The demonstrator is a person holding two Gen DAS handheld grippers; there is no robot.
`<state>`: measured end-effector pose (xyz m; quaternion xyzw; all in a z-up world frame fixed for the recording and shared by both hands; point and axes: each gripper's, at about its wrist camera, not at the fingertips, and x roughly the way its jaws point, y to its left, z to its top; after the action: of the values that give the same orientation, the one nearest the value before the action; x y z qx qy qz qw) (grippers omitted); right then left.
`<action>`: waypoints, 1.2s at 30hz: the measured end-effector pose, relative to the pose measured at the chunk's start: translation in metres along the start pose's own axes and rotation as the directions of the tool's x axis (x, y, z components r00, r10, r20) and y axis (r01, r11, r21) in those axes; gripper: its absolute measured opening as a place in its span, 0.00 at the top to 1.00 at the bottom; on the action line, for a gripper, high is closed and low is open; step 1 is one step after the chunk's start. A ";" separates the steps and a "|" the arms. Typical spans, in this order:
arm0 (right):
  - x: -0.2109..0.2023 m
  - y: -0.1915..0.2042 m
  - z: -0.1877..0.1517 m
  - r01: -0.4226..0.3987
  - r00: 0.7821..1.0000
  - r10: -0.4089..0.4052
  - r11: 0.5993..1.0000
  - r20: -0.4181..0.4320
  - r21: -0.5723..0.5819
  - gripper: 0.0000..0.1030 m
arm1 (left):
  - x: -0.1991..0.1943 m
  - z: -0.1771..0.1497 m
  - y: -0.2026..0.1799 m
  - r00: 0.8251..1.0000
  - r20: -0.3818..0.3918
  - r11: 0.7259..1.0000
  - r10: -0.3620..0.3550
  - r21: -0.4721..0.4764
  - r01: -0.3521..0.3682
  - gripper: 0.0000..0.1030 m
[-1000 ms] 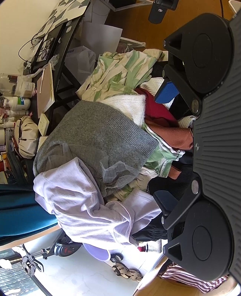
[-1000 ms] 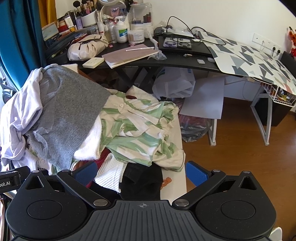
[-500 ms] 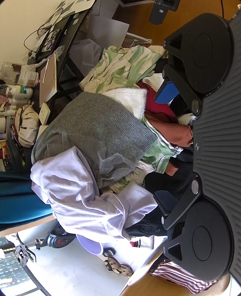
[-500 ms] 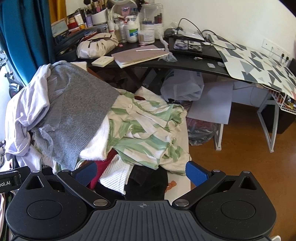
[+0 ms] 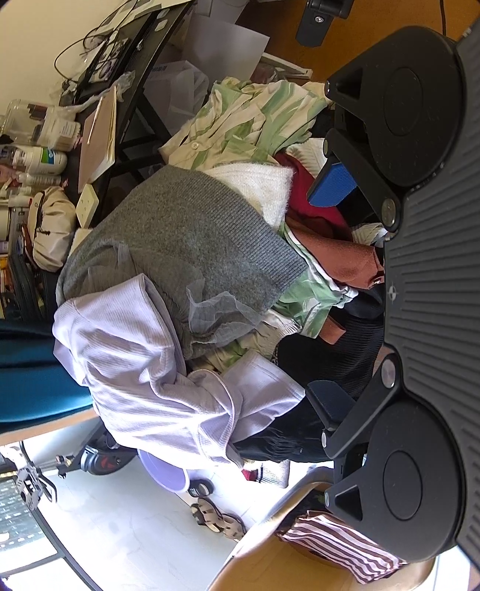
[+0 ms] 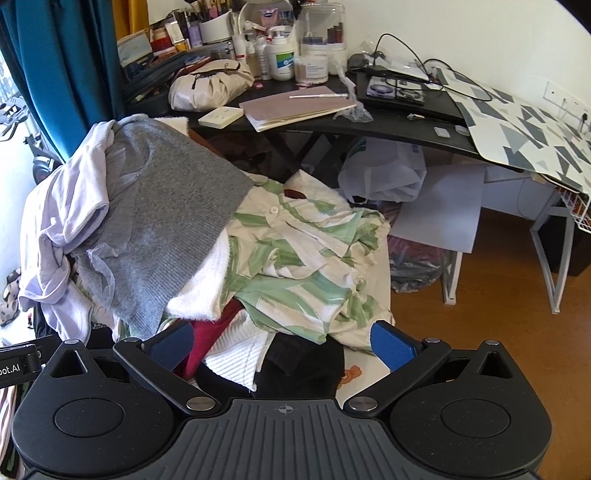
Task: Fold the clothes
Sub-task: 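Move both grippers toward the lavender garment on top of the clothes pile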
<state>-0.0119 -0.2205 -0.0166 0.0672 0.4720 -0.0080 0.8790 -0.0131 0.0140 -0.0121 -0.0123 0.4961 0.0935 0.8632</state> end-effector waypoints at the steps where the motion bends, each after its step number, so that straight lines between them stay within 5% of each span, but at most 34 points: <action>1: 0.001 -0.001 0.001 -0.003 1.000 0.003 1.000 0.000 -0.002 0.01 | 0.000 0.000 0.000 1.000 -0.001 1.000 0.003 -0.007 -0.003 0.01; 26: 0.028 0.017 0.021 -0.180 0.983 0.172 0.967 -0.058 -0.181 0.01 | -0.012 -0.024 0.008 0.988 -0.052 0.970 0.147 -0.187 -0.155 0.01; 36: 0.022 0.014 0.014 -0.175 0.984 0.165 0.953 -0.061 -0.246 0.01 | -0.014 -0.034 0.004 0.988 -0.061 0.960 0.141 -0.237 -0.151 0.01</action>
<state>0.0133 -0.2075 -0.0255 -0.0037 0.4791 0.1286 0.8683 -0.0499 0.0122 -0.0171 -0.0824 0.4991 0.2162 0.8351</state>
